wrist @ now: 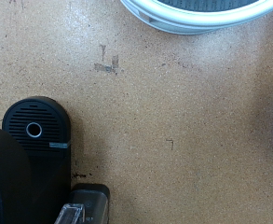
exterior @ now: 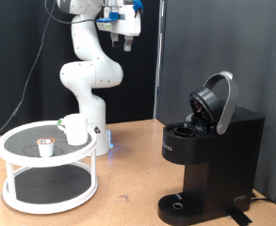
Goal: Make a cup of coffee with the keurig machine
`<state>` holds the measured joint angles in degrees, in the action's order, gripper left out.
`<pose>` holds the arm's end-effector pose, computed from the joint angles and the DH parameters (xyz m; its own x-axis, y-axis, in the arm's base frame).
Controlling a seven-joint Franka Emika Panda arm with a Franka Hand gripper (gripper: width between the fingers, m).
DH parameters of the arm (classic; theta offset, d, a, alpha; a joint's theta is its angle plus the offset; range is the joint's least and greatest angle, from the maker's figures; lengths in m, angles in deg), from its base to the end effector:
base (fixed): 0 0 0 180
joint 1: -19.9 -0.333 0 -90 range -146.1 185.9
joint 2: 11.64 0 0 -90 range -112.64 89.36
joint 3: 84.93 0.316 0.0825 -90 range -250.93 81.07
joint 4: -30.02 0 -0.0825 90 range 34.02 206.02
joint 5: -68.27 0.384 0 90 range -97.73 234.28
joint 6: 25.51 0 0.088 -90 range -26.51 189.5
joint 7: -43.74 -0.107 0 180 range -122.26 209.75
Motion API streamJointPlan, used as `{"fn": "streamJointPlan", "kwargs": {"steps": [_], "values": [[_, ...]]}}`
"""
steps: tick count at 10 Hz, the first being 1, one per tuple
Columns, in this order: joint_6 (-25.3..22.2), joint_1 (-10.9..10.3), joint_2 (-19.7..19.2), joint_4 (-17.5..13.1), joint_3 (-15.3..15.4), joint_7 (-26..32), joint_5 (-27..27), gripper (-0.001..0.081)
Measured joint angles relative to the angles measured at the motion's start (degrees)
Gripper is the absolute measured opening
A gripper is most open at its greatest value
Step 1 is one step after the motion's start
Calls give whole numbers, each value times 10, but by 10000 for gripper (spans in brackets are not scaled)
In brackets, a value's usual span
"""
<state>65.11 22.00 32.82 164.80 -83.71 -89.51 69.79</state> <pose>0.3107 0.0000 0.5901 -0.7007 -0.7133 -0.0120 -0.7134 0.7008 0.0042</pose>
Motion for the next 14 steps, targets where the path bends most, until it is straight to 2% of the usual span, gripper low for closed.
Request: {"fn": "streamJointPlan", "kwargs": {"steps": [2,7,8,11,14], "values": [[2,6,-1,0,-4,1,0,734],[1,41,-24,-15,-78,60,-34,734],[1,45,-34,-21,-84,64,-35,734],[-5,45,-34,-19,-87,92,-35,734],[14,54,-39,-16,-123,134,-57,734]]}}
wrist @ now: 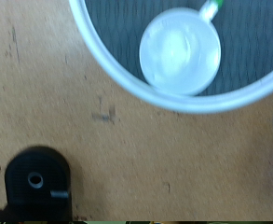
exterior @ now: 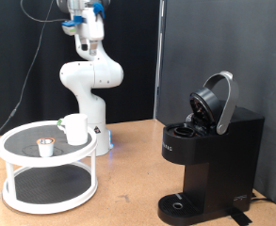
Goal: Make a cup of coffee with the keurig machine
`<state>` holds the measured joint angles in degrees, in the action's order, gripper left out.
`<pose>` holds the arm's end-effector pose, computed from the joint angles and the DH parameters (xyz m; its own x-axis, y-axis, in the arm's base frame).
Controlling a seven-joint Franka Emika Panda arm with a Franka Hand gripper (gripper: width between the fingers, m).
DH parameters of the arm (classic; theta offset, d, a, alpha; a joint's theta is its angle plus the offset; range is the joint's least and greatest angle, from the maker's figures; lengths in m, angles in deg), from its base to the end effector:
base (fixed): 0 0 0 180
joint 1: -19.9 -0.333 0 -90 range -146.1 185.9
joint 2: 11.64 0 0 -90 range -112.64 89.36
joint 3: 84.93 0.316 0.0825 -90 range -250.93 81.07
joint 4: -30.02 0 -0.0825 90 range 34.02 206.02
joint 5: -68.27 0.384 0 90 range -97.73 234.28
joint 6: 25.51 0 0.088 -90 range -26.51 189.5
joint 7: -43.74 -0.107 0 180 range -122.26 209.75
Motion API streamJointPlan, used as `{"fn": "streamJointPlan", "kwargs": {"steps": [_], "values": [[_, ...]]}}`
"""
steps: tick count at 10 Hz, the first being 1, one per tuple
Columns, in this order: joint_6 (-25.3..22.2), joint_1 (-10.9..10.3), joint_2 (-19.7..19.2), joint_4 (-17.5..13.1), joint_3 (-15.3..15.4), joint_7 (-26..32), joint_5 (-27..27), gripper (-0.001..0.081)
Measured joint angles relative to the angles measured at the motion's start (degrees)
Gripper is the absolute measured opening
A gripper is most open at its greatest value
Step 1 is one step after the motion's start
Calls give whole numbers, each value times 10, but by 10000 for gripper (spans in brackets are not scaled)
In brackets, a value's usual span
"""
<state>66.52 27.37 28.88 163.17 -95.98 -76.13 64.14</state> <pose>0.3107 -0.1284 0.5780 -0.7137 -0.6996 -0.0362 -0.7005 0.7124 0.0431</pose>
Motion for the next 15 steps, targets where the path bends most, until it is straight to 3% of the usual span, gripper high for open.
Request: {"fn": "streamJointPlan", "kwargs": {"steps": [6,10,15], "values": [[55,29,-31,0,-78,73,-56,734],[53,29,-46,-5,-85,74,-55,734],[93,29,-47,23,-86,78,-55,734]]}}
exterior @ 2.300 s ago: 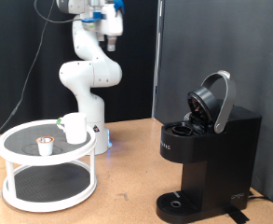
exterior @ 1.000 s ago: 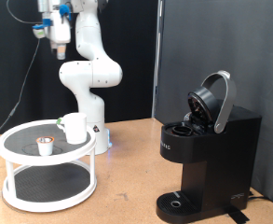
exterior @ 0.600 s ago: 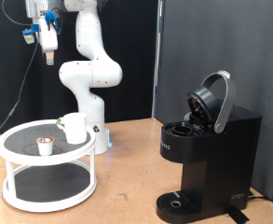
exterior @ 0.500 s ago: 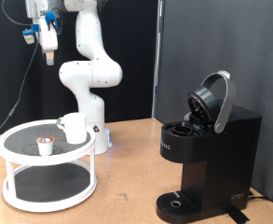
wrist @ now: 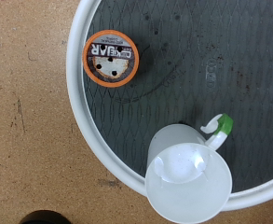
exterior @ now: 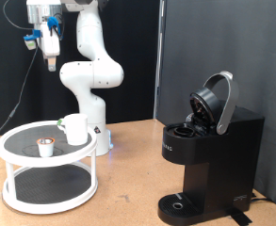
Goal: Make a cup of coffee with the keurig machine
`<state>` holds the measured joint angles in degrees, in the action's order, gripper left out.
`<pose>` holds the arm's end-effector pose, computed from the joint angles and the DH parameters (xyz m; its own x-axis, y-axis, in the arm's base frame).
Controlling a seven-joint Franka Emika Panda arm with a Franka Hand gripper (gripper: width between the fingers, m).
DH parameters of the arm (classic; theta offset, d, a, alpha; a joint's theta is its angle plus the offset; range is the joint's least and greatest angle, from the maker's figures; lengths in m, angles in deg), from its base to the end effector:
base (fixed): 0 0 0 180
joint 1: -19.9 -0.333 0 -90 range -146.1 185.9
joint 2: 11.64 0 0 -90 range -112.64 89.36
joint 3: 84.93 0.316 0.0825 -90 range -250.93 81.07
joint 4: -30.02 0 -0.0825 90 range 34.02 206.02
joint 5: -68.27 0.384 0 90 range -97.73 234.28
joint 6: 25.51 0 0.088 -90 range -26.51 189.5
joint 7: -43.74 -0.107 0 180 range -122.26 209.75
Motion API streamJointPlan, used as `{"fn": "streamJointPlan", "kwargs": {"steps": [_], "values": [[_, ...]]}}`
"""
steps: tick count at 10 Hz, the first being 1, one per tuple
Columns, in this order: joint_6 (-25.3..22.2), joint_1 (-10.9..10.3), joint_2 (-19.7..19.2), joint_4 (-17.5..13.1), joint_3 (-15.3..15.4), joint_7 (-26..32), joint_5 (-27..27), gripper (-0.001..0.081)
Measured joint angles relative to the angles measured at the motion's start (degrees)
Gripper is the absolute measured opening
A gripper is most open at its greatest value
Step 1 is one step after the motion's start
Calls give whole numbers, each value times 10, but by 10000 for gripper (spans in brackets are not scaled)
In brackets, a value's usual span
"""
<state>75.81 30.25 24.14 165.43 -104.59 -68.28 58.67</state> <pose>0.3081 -0.2155 0.5342 -0.7271 -0.6857 -0.0330 -0.6862 0.7273 0.0079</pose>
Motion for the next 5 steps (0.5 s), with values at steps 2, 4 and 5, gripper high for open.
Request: {"fn": "streamJointPlan", "kwargs": {"steps": [2,4,5], "values": [[26,0,-6,16,-4,0,0,734],[77,1,-22,41,-7,-11,-2,734],[105,1,-33,55,-6,-24,-5,734]]}}
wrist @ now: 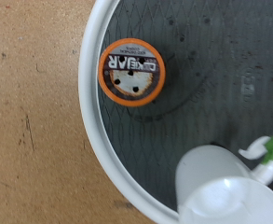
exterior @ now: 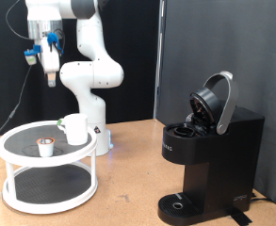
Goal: Make a cup of coffee with the keurig machine
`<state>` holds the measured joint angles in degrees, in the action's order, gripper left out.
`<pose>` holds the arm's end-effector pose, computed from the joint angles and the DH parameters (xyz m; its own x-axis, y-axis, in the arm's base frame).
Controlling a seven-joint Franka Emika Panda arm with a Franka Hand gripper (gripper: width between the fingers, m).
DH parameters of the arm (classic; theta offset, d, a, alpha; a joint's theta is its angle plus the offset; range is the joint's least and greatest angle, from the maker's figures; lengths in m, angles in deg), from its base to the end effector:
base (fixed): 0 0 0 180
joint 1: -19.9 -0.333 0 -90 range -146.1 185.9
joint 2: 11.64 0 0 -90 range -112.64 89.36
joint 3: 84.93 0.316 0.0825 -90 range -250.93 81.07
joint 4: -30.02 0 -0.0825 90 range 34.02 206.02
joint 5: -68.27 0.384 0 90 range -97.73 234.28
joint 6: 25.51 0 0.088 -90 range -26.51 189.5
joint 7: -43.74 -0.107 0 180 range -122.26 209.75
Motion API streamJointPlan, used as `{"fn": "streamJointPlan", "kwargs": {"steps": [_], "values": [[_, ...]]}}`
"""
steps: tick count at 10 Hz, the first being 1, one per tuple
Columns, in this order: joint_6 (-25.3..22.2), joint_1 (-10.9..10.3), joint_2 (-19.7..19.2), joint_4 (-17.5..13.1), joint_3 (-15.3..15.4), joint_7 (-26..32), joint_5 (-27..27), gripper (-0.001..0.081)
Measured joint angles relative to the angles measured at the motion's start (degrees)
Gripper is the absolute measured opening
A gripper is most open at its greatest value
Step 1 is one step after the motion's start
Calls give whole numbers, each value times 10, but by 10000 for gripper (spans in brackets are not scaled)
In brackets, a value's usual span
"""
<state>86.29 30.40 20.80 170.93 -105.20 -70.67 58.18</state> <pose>0.3256 -0.2175 0.4839 -0.7516 -0.6587 -0.0342 -0.6583 0.7524 -0.0238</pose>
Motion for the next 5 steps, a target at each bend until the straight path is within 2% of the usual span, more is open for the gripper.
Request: {"fn": "streamJointPlan", "kwargs": {"steps": [5], "values": [[104,1,-56,47,-1,-20,-22,734]]}}
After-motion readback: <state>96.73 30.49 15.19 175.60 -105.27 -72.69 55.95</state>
